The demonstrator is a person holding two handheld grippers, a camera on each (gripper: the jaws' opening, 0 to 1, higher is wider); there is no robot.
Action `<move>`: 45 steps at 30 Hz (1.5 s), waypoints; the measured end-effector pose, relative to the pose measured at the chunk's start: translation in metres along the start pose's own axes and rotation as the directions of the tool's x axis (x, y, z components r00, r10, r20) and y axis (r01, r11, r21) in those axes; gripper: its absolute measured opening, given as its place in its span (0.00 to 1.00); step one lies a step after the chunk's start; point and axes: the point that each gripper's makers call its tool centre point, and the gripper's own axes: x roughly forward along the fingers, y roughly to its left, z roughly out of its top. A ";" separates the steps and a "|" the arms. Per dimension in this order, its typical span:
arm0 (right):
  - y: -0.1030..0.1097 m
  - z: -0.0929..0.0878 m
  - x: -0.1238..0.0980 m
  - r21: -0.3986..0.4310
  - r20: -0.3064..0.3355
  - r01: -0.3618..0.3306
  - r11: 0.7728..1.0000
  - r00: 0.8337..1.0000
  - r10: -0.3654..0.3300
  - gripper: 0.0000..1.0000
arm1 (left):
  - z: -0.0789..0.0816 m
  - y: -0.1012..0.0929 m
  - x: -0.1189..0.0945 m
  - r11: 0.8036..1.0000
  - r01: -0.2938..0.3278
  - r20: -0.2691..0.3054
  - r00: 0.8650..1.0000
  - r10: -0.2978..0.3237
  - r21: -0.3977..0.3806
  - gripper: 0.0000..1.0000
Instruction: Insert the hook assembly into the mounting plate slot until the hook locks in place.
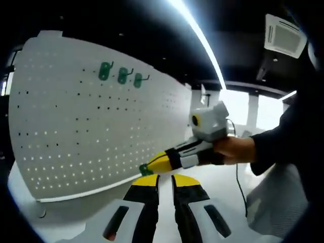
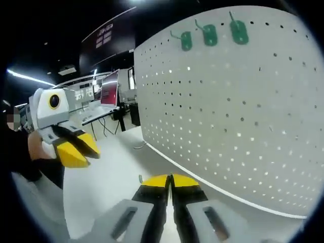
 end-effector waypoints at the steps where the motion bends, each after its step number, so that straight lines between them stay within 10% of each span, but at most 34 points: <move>1: 0.003 0.002 0.000 0.004 0.006 -0.003 1.000 1.000 0.003 0.00 | 0.000 0.003 0.000 1.000 -0.018 0.000 1.000 0.018 0.002 0.10; 10: 0.030 0.031 -0.002 0.036 0.085 -0.035 0.999 0.996 0.032 0.00 | 0.004 0.023 -0.006 0.989 -0.151 0.014 0.989 0.150 0.013 0.10; 45: 0.073 0.047 -0.001 0.125 0.163 -0.100 0.987 0.984 0.079 0.00 | 0.011 0.027 -0.008 0.980 -0.197 0.033 0.980 0.196 0.027 0.04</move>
